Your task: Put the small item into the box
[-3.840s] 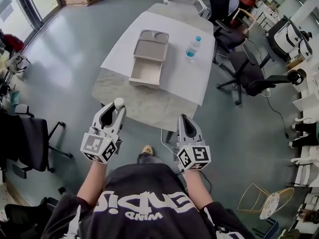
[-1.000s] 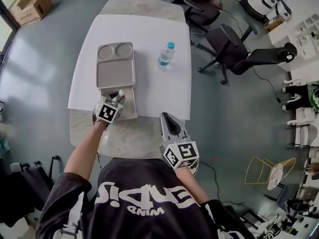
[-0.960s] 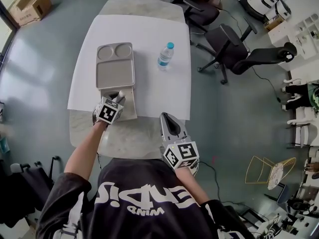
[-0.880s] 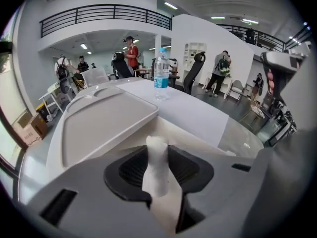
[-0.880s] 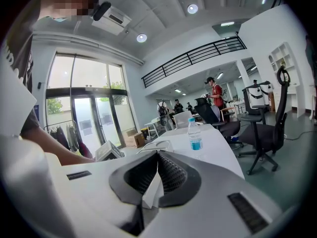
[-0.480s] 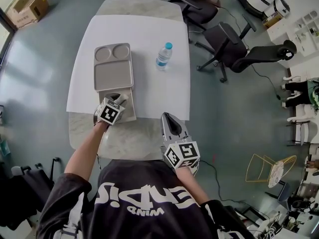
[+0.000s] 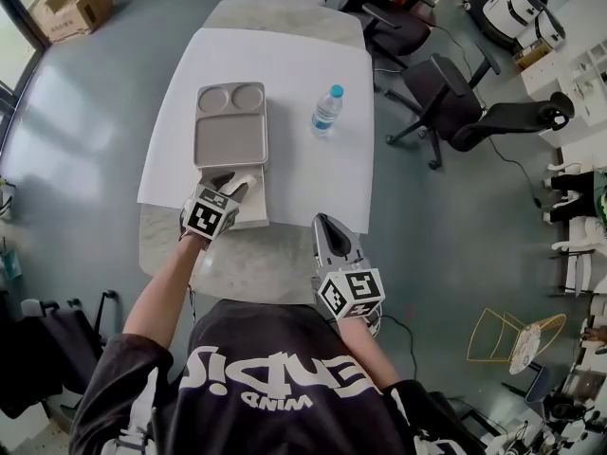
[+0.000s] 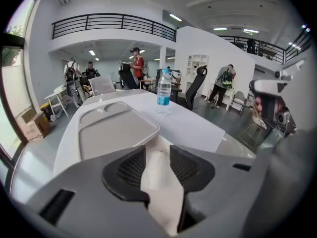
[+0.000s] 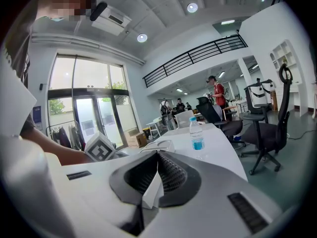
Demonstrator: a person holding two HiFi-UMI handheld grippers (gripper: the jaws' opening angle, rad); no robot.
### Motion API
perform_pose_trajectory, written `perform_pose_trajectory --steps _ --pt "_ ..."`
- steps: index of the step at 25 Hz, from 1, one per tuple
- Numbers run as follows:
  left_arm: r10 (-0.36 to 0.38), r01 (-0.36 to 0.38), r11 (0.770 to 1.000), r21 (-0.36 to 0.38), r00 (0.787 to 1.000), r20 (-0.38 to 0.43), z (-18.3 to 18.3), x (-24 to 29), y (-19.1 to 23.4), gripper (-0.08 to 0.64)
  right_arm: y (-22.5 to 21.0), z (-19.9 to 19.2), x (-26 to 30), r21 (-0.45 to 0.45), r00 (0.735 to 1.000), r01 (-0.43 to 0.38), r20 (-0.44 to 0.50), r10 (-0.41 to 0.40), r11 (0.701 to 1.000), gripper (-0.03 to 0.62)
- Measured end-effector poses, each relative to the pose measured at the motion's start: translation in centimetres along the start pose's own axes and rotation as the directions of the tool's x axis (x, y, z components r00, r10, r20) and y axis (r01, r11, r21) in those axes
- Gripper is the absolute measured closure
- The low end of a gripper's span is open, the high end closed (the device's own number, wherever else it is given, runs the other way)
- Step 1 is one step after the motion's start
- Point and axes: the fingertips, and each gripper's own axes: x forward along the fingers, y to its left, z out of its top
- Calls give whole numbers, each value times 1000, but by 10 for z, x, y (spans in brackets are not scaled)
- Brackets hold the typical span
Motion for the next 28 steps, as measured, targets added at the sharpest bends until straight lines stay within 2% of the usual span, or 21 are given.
perform_pose_trajectory --steps 8,14,17,20,24,28 --pt "50 -45 998 -36 985 163 34 -67 -4 407 13 3 -7 -16 999 -39 -1 39 999 568" --pt "61 -33 994 -100 952 300 56 -121 -17 408 21 7 -13 -39 998 -62 2 62 997 569" --pt "59 -21 994 -110 933 355 64 -146 -29 410 22 8 -18 -52 998 -68 1 69 996 568" --pt "61 -18 994 -112 916 396 66 -167 -42 416 25 9 -24 -68 997 -78 2 79 995 569" --pt "82 -35 992 -120 904 419 61 -186 -54 427 27 9 -29 -86 996 -91 2 92 992 568" --pt "131 -61 984 -167 885 447 48 -197 -59 455 30 8 -33 -102 995 -102 6 103 990 568"
